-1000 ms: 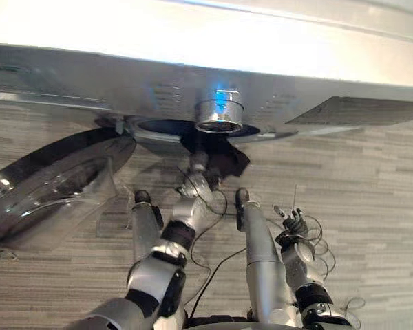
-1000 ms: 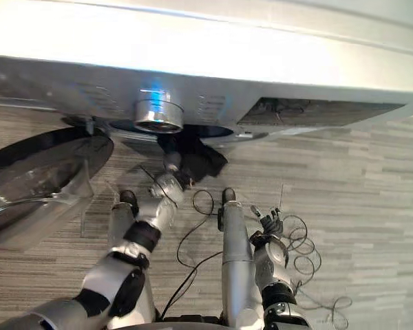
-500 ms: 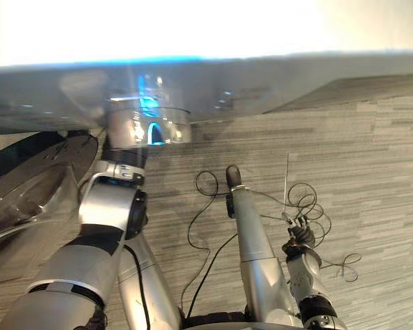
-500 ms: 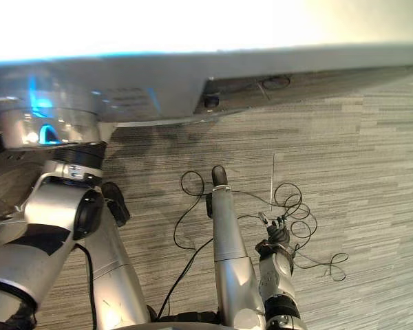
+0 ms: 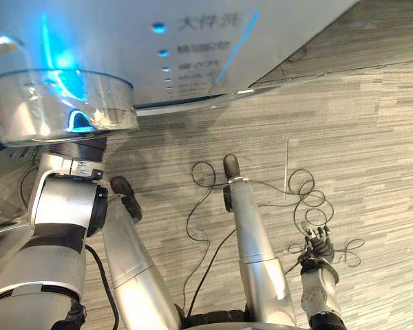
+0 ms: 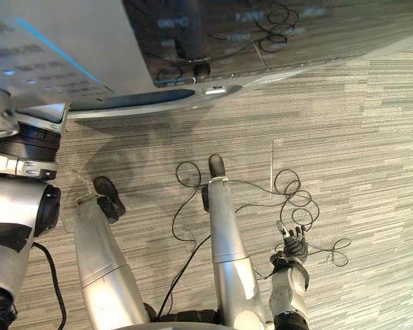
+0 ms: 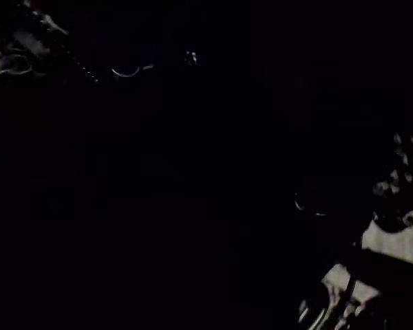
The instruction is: Pick up the laundry basket with both hands and put the clothes into the washing machine.
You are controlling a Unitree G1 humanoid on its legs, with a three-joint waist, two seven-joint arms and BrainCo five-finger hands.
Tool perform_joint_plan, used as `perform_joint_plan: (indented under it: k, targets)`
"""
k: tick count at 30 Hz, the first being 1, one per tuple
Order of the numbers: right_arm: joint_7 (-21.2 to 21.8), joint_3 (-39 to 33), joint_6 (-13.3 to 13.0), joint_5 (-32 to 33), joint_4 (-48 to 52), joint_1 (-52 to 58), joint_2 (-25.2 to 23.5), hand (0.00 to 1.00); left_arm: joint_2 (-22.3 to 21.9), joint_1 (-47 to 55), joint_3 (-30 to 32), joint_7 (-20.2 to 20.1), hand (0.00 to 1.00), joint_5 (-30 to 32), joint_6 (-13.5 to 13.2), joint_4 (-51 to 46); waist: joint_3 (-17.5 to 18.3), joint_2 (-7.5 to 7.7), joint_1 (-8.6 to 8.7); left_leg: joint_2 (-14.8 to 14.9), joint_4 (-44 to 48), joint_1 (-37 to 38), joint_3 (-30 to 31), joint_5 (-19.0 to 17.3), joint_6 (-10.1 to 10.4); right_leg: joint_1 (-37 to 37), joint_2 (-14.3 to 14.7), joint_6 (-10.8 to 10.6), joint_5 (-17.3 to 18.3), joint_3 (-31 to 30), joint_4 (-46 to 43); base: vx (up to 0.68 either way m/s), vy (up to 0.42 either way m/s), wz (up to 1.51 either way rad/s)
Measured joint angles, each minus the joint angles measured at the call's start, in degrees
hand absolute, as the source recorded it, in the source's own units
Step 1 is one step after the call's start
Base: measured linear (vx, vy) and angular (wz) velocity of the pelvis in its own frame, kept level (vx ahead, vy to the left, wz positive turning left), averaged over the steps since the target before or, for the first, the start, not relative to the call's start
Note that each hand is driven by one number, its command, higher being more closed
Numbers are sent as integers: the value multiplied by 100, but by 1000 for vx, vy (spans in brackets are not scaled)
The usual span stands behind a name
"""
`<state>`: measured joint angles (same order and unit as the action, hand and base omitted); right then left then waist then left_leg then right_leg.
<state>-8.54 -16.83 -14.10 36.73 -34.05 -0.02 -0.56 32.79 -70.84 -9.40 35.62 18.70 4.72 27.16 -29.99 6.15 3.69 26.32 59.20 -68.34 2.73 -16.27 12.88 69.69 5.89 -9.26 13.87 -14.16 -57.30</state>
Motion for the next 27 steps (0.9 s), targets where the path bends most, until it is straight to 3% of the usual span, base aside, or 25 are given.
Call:
perform_joint_plan:
  k: [4, 7, 9, 10, 14, 18, 19, 25, 27]
  targets:
    - [2, 151, -14, 165, -152, 0, 34, 0, -25, -7, 102, -414, 0, 154, 7, 234, 0, 0, 1, -15, -79, 64, -8, 17, 14, -52, -9, -7, -4, 5, 53, 40, 57, 2]
    - [2, 251, 4, 165, -189, -1, 32, 0, -299, 20, 583, -693, 0, -290, -66, 623, -2, -4, 6, -24, -229, 257, -61, 66, 27, -199, -23, 12, -16, 2, 134, 47, 48, 4]
    - [3, 285, 58, 161, -229, -5, 34, 0, -526, 156, 1020, -836, 0, -990, -203, 722, -7, -12, 42, -42, -477, 466, -165, 177, 21, -328, -67, 46, -54, 0, 262, 70, 21, 6]
    - [2, 347, 97, 155, -276, -13, 38, 0, -586, 457, 1161, -918, 0, -1374, -381, 590, -12, -23, 50, -46, -670, 653, -223, 241, 56, -427, -77, 83, -82, -1, 364, 60, 1, 3]
    - [-9, 392, 125, 137, -316, -24, 35, 0, -880, 1748, 1316, -1004, 0, -1770, -643, -256, -20, -75, -10, -74, -1233, 1252, -430, 471, 93, -812, -124, 133, -112, -1, 607, 127, -23, 10]
    - [-21, 413, 127, 86, -315, -65, 152, 0, -1923, 3419, 1523, -1176, 0, -1927, -894, -537, -4, -280, -172, -206, -2117, 2215, -591, 775, 88, -1599, -316, 172, -106, 154, 1031, 140, -10, 27]
    - [-22, 463, 133, 75, -372, -97, 179, 0, -2103, 3791, 1529, -1202, 0, -1927, -898, -521, -4, -281, -180, -293, -2356, 2468, -655, 856, 8, -1797, -402, 205, -83, 168, 1104, 160, -14, 40]
    - [-137, 558, 243, -240, -679, -260, 282, 0, -3134, 5253, 1639, -1579, 0, -2360, -909, 323, 256, -573, -331, -646, -3261, 3634, -802, 1096, -135, -2953, -825, 204, -78, 311, 1714, 119, 43, 31]
    - [-137, 568, 348, -354, -882, -259, 267, 0, -3424, 5789, 1628, -1765, 0, -2542, -970, 699, 522, -632, -442, -772, -3542, 4128, -926, 1110, -146, -3417, -988, 168, -67, 311, 1962, 146, 102, 14]
